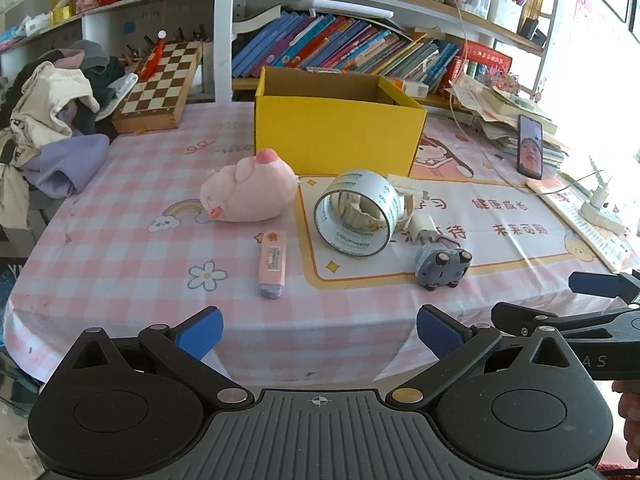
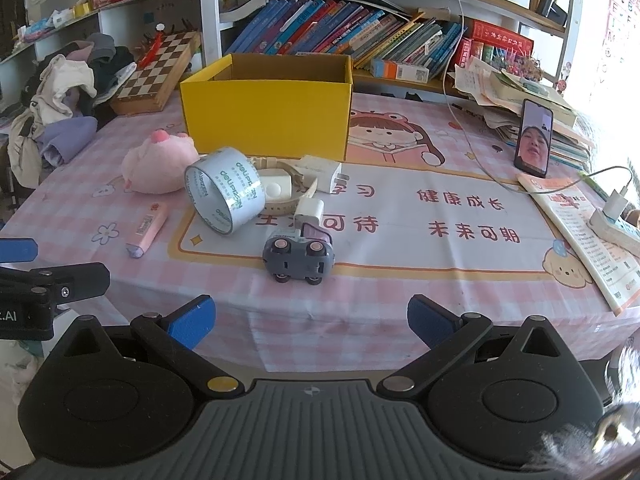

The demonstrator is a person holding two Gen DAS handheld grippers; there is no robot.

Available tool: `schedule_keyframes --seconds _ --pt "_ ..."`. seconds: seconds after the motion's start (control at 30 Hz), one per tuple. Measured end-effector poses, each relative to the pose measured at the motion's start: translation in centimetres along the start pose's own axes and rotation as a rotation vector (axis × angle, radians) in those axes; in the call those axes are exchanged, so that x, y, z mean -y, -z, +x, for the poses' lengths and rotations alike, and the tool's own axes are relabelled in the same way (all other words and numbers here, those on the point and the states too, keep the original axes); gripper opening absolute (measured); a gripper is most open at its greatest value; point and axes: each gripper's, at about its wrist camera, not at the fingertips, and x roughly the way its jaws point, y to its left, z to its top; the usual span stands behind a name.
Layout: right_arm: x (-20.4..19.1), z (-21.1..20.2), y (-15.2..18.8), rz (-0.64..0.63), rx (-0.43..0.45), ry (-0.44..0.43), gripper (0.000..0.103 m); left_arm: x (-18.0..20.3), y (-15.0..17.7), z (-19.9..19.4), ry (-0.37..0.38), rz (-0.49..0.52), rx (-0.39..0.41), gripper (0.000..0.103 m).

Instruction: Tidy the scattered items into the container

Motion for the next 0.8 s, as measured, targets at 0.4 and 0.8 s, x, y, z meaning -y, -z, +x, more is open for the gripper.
schedule_keyframes --seconds 0.4,0.8 --pt "-0.1 0.0 -0.1 -0.006 0.006 -0.011 0.101 0.1 0.0 0.0 -0.008 0.015 0.010 0.103" --pt "-0.2 0.2 -0.3 -0.008 0.027 -0.006 0.103 -0.9 -0.1 -0.7 0.010 -0.007 0.065 0.103"
